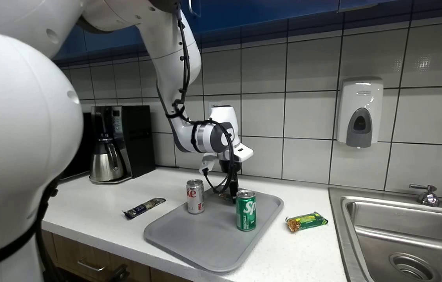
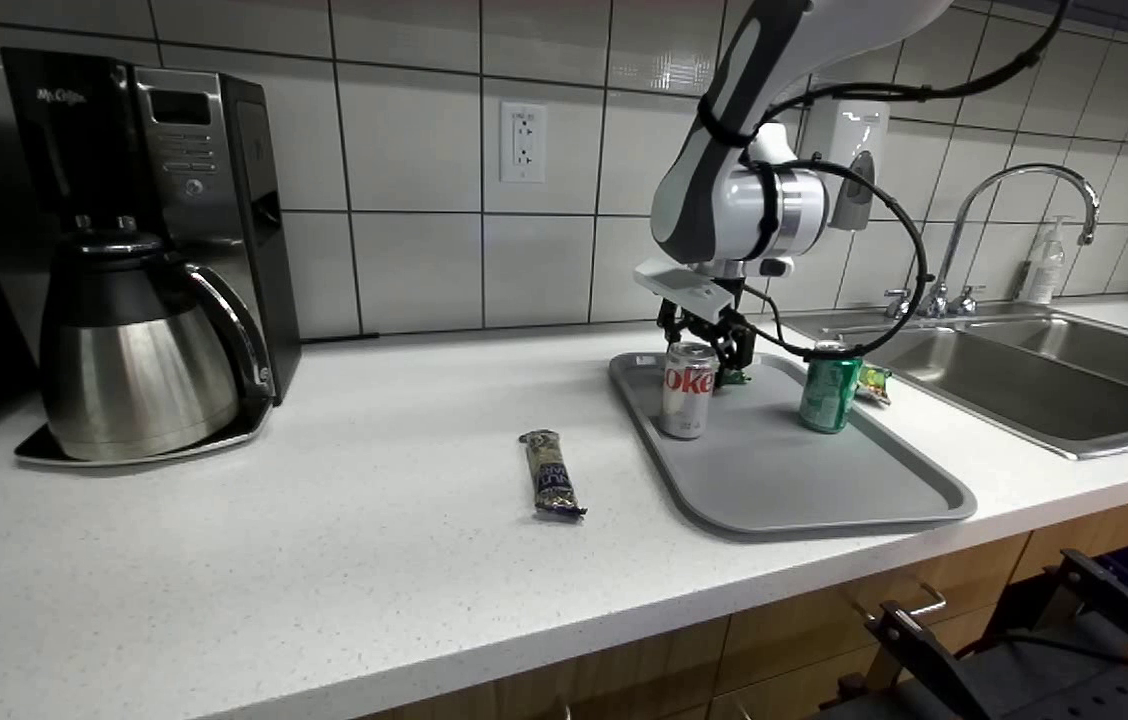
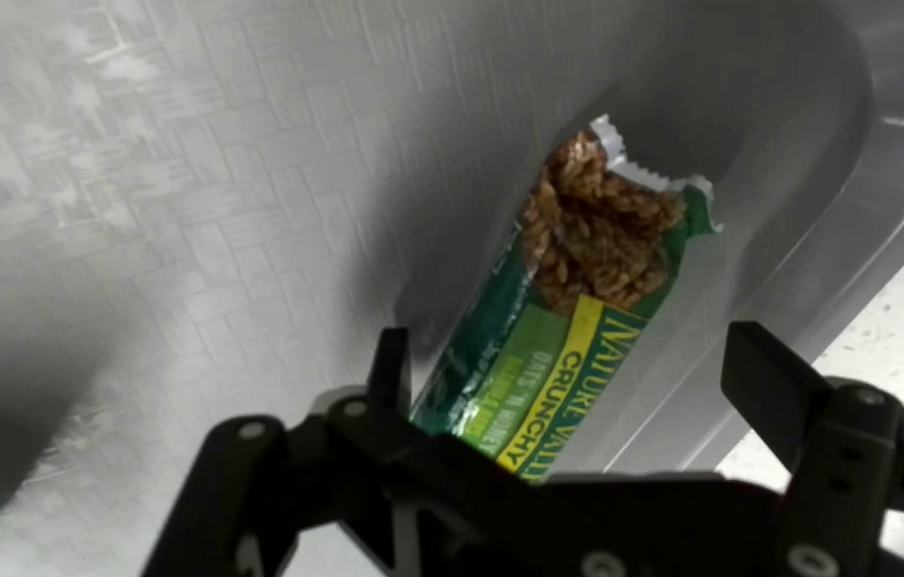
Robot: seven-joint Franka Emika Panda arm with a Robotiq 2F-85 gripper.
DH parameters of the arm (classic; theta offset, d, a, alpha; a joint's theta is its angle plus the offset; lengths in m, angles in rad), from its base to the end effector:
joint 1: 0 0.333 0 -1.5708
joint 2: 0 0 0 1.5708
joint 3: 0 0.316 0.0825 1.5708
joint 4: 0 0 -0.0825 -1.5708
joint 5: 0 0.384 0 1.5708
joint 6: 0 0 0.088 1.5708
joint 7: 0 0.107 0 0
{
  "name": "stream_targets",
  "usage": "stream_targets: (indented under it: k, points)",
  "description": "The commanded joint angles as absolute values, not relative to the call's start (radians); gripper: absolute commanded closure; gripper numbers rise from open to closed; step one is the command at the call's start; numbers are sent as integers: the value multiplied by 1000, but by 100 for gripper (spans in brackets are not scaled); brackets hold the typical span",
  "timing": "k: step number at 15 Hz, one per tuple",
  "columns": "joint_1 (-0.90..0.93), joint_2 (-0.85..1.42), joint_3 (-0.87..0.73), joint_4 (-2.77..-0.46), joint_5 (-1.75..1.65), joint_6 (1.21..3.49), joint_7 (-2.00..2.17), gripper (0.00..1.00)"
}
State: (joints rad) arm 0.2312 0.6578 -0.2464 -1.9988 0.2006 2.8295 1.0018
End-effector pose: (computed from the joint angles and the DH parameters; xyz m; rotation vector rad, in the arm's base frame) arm 0.6184 -0.0159 0.1533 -2.6000 1.6624 -0.3224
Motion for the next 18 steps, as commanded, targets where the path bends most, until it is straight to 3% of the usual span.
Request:
stream_targets:
  k: [1,2,3,5,12,18]
  points:
    - [201,658,-220,-1971,198,2794,1012,0]
    - [200,658,-219,-1971,200,2796,1012,0]
    - [198,658,-217,-1972,201,2797,1011,25]
    - [198,658,-217,-1971,201,2798,1012,30]
    - [194,656,-218,-1970,200,2796,1012,83]
    - [194,647,-219,-1974,198,2799,1010,86]
